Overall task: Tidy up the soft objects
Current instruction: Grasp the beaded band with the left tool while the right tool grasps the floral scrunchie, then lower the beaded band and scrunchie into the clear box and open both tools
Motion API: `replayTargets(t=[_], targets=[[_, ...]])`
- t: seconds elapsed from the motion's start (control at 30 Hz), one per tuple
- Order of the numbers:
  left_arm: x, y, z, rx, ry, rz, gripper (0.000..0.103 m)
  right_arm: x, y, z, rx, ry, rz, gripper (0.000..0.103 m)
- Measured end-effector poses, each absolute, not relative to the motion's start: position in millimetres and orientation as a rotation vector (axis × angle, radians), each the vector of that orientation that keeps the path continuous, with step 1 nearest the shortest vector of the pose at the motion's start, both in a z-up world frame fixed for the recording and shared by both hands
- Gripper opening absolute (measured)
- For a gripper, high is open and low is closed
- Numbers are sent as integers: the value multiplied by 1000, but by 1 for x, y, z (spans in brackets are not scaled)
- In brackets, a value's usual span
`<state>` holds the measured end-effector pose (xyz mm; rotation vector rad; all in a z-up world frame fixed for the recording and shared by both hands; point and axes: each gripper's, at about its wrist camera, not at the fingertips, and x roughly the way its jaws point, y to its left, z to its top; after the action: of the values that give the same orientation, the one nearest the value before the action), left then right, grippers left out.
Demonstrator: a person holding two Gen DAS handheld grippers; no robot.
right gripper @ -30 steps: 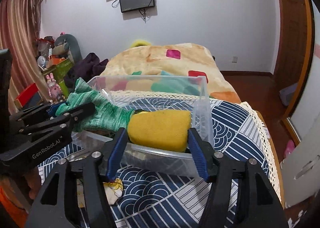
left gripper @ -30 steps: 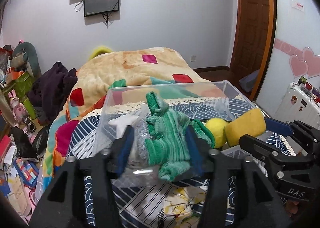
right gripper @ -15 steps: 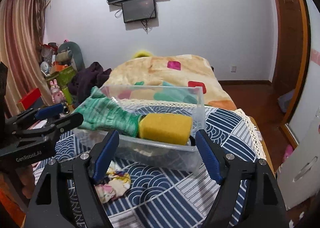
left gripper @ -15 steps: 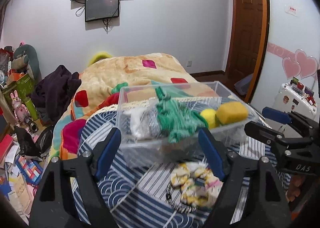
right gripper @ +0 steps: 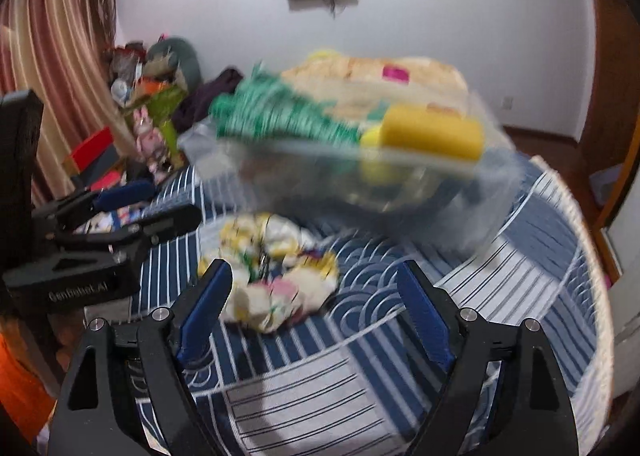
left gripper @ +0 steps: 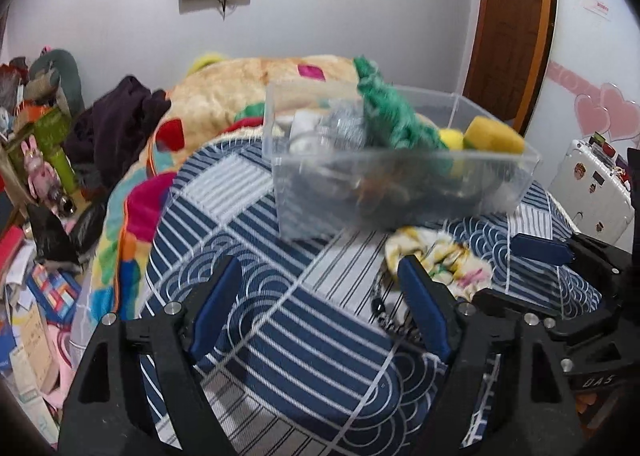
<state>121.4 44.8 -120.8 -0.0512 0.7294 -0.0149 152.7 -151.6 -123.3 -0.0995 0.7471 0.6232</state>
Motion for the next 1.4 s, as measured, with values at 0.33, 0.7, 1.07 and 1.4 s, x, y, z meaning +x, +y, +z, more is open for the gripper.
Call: replayTargets(t=[0.33,0.7,1.07,1.4], targets=[[125,35,-141,-37,792,-54,61,149,-137,-134,-168,779,665,36],[137,8,-141,-1,806,-135,20,148,-155,-121,-125,712,619,10],[120,11,-125,-10,749,-127,7,141,-176,-101,-58,626,587,9],[106,23,-76,-28,610,-116,7,129,-183,-75,-42,531,591,8]])
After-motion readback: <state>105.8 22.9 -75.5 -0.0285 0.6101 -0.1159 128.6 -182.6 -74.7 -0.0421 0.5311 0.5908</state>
